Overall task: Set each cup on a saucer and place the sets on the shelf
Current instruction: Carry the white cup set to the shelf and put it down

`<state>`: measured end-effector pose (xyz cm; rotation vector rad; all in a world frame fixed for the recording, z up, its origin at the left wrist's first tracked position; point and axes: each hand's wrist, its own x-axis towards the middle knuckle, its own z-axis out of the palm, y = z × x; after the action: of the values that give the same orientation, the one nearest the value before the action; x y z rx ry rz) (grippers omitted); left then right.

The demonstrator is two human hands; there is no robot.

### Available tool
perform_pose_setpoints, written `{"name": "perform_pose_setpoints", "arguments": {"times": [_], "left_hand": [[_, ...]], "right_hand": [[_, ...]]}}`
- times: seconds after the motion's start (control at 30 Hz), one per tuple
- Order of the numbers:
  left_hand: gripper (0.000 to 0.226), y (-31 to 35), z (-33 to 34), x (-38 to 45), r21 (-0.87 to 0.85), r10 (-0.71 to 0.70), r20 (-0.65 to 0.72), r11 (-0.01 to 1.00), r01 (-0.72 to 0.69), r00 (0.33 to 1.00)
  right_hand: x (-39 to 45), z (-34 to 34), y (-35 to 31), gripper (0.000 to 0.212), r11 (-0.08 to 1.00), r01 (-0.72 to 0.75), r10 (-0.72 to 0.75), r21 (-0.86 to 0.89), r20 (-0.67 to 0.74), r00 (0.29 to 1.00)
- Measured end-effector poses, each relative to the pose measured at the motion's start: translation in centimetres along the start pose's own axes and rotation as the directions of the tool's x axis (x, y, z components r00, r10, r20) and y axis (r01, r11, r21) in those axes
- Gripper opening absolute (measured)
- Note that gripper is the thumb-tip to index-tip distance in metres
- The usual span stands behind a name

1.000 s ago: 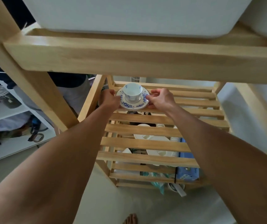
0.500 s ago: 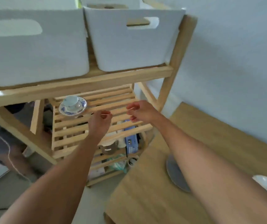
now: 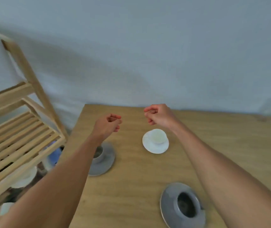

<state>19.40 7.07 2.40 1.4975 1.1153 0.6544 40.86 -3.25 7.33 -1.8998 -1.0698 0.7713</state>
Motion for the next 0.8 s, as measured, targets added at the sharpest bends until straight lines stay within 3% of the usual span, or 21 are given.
{"name": "perform_pose_setpoints", "arguments": {"times": [0.2,0.4,0.57,0.8], "left_hand": [[0.02,-0.9,8.2,0.5,0.106,-0.069,0.108,0.993,0.058,0.992],[0.033,-4.3,10.8,1.5,0.169,-0.224,0.128,0.965,0.202,0.966],[0.047,-5.8,11.6,2.1,0.1,-0.339,0.235,0.941,0.324,0.911],[0.046,-6.9,12.3,2.4,-0.021,-0.313,0.304,0.942,0.335,0.9]], "right_hand": [[-2.3,-6.7,9.2,0.022,0.981,-0.188,0.191,0.037,-0.118,0.974],[-3.9,-5.5,15.8,0.036,0.929,-0.348,0.36,0.125,-0.093,0.928],[-3.8,-3.0,17.2,0.048,0.916,-0.355,0.371,0.188,-0.055,0.927],[-2.7,-1.8,17.5,0.039,0.916,-0.341,0.36,0.211,-0.056,0.931]]}}
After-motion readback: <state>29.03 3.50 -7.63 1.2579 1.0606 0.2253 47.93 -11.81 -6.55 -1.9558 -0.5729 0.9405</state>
